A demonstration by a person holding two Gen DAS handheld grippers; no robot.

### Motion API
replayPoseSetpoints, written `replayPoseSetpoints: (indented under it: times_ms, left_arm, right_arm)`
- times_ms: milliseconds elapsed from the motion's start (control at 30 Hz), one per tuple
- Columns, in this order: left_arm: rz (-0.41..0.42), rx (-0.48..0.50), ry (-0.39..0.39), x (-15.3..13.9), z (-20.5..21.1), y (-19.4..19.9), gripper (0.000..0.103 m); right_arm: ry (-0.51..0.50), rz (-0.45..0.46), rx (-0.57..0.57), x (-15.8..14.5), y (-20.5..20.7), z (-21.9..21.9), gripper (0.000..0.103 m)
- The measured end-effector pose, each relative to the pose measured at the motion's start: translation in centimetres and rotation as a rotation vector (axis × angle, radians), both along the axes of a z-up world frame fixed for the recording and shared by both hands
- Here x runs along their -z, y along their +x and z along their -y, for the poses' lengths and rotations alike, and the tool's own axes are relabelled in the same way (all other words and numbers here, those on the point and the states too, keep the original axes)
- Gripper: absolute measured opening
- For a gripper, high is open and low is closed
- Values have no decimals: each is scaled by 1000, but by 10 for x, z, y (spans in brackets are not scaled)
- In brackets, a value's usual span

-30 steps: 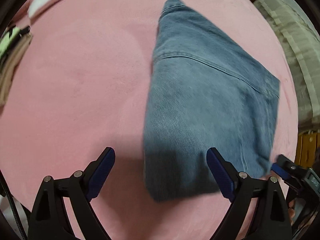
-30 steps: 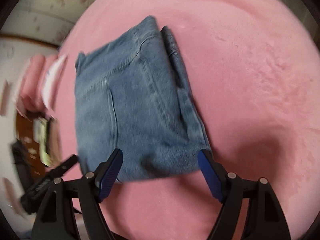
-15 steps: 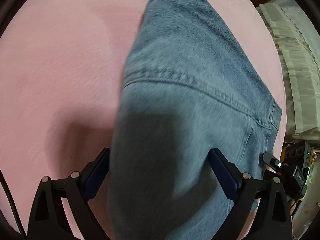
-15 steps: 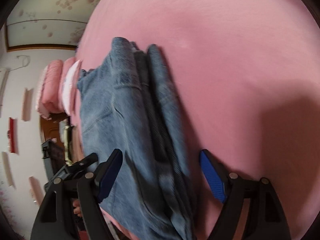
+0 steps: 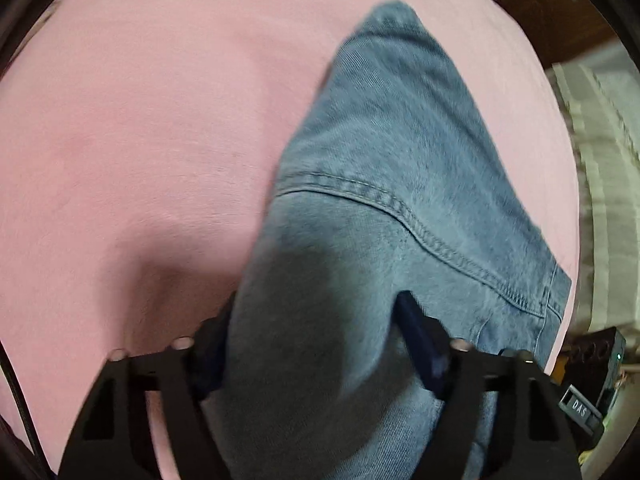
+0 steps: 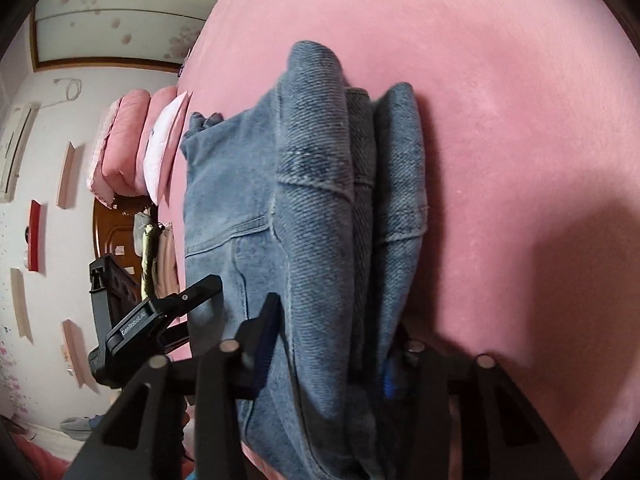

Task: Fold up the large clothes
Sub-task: 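Carry the lifted bundle with both grippers onto the stack of folded clothes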

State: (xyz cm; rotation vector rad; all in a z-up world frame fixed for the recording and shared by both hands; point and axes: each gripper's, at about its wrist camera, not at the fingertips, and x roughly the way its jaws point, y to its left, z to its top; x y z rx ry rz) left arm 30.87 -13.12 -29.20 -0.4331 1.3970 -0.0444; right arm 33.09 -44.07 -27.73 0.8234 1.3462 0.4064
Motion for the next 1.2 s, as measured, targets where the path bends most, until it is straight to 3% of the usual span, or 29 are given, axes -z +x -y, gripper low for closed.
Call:
replayPoseSetpoints:
  times_ms: [133,367,633,833,967,1200]
  left_arm:
    - [22,-31,-10,-5,-2,-7,52]
    - [47,-36,-82,-17,-9,-6,42]
    - [100,-58,-188,-49,-54,-16,37]
    - [189,-46,-206,-101,-132,-10,37]
    - [247,-36,-190,-145,-213,2,37]
    - [382,-77,-86,-226,-366,33,37]
  right_arm:
    - [-75,69,-18,-31,-2,-20,26]
    - [-173,189,-64,-76,-18,-49,23]
    - [-147,321,-74,-134,-32,-83,22]
    - [-188,430,-127,-184,-32,-153,22]
    - [-157,478,-131,-214,-21,-221,22]
    - [-82,629,-179,-268,20,-380,22]
